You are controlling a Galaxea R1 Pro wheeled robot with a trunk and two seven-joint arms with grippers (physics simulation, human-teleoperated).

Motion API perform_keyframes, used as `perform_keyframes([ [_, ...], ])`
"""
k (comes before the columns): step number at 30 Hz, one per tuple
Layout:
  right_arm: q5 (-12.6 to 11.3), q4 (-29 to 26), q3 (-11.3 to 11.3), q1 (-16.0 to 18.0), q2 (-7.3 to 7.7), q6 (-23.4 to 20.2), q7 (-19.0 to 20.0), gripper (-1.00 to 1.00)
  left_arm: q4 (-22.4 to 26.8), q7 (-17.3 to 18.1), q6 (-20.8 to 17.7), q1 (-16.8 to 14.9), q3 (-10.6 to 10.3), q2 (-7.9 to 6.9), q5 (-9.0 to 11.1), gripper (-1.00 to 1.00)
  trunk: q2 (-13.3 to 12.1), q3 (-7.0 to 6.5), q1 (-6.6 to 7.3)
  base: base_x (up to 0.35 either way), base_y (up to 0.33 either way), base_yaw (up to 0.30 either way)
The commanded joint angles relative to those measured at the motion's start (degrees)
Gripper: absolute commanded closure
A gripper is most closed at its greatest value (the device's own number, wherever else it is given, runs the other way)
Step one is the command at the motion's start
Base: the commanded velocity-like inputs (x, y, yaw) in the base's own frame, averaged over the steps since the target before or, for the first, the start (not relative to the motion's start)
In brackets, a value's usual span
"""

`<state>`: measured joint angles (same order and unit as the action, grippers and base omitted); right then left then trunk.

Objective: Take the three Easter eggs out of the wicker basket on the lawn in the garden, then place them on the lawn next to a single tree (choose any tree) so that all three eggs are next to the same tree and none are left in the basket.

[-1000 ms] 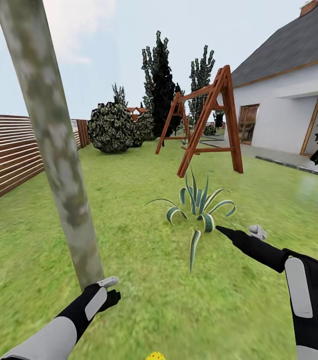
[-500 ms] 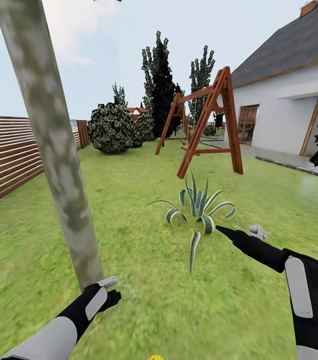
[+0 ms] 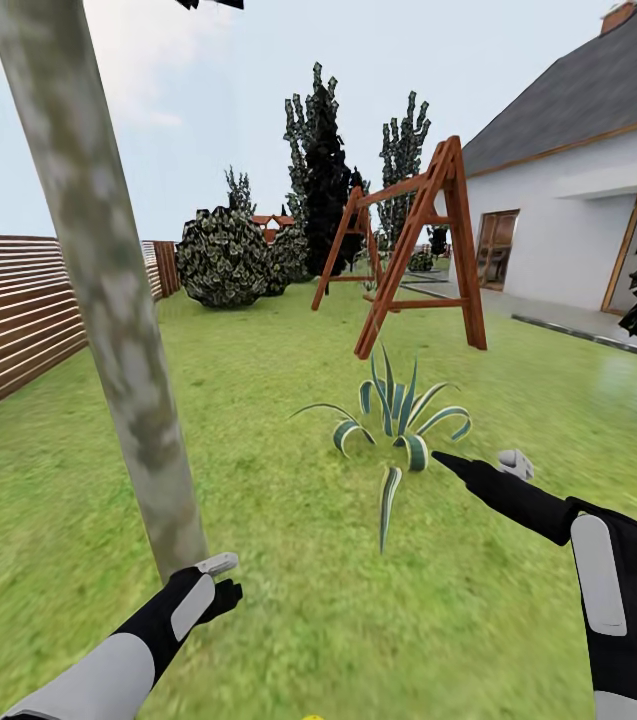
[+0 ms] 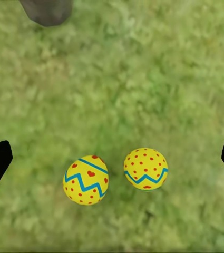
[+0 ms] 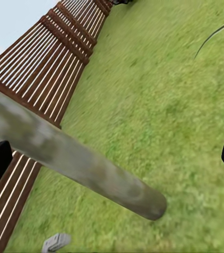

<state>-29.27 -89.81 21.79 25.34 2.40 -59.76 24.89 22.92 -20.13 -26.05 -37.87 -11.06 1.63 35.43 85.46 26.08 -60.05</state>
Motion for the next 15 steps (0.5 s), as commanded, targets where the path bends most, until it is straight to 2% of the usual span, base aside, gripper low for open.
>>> perform_keyframes([
  [1,0.53,-0.01,0.09,0.06,-0.01,-0.24,0.60,-1.00,0.11,-0.52,-0.14,-0.02,-0.46,-0.05,0.61,-1.00,-0.38,-0.12,0.23,0.000,0.000,0.000],
  [15,0.59,0.18,0.25,0.06,0.04,-0.24,0.60,-1.00,0.11,-0.53,-0.14,-0.05,-0.50,-0.05,0.61,-1.00,-5.99,-2.63,3.30,0.000,0.000,0.000],
])
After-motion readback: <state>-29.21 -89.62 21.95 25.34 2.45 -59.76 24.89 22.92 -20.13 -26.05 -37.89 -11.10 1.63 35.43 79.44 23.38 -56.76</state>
